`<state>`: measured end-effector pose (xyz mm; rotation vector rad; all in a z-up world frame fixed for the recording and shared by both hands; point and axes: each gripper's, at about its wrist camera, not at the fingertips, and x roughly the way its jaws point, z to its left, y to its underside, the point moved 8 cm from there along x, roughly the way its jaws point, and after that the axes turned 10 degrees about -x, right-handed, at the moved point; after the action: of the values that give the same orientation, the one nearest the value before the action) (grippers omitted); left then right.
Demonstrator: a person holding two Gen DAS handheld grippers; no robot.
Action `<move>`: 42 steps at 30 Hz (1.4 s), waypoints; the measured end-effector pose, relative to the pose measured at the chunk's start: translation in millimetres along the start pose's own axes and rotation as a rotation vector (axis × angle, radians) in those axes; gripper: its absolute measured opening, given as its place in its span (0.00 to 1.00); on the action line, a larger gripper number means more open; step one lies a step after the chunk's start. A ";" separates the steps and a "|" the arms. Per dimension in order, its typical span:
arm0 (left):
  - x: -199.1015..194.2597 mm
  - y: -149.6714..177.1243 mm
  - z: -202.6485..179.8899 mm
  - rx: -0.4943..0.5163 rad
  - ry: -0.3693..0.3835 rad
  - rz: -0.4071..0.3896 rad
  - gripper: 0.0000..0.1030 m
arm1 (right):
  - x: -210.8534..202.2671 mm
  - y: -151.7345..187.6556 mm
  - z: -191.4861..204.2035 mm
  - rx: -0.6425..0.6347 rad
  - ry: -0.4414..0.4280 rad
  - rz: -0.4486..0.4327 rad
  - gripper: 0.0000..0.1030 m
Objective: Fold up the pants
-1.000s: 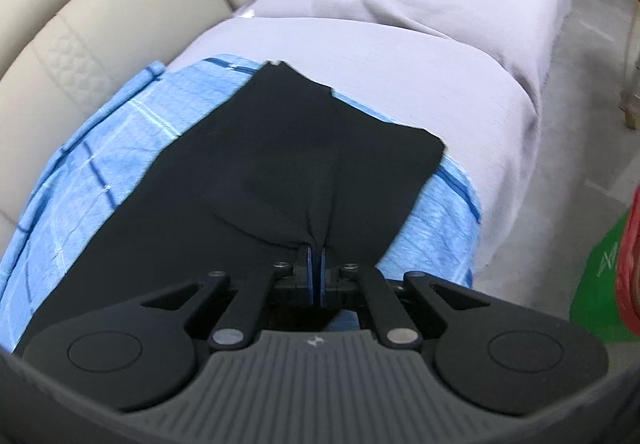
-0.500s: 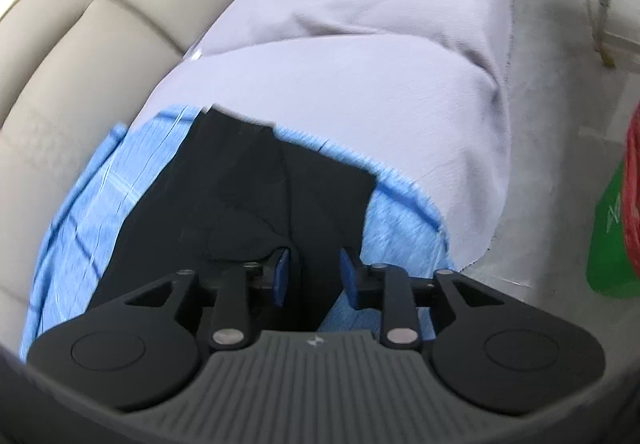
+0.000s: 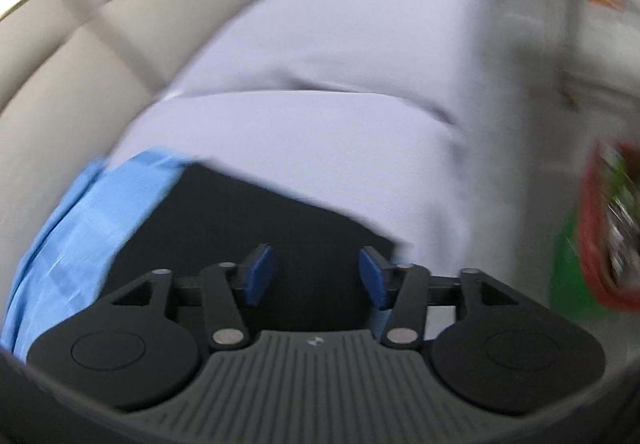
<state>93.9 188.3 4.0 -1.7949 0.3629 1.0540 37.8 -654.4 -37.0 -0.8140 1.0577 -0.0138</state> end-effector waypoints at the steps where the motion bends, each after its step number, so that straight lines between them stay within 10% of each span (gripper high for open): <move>1: -5.6 -2.7 0.6 0.005 -0.007 -0.021 0.59 | 0.0 -1.9 17.3 -0.052 -0.033 0.003 0.70; 7: -35.1 -24.4 -14.1 -0.018 0.063 -0.111 0.61 | 9.5 15.4 127.2 -0.267 -0.199 0.056 0.70; 14: -20.9 -49.2 -63.5 0.060 0.173 -0.200 0.58 | -21.4 137.0 293.3 -0.713 -0.513 0.114 0.70; 24: 53.3 -89.3 -26.5 -0.054 -0.011 -0.243 0.80 | -89.2 278.9 467.8 -1.024 -0.951 0.135 0.70; 34: 116.9 -81.5 -5.5 -0.154 0.071 -0.039 0.97 | -88.5 301.8 506.3 -1.103 -0.880 0.100 0.71; 42: 106.0 -80.6 -16.9 0.025 0.024 -0.171 1.00 | -87.6 306.8 500.9 -1.196 -0.766 -0.040 0.77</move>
<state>215.9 233.7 -29.1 -1.7839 0.2308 0.9049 270.2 -107.8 -36.6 -1.7171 0.2172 0.9023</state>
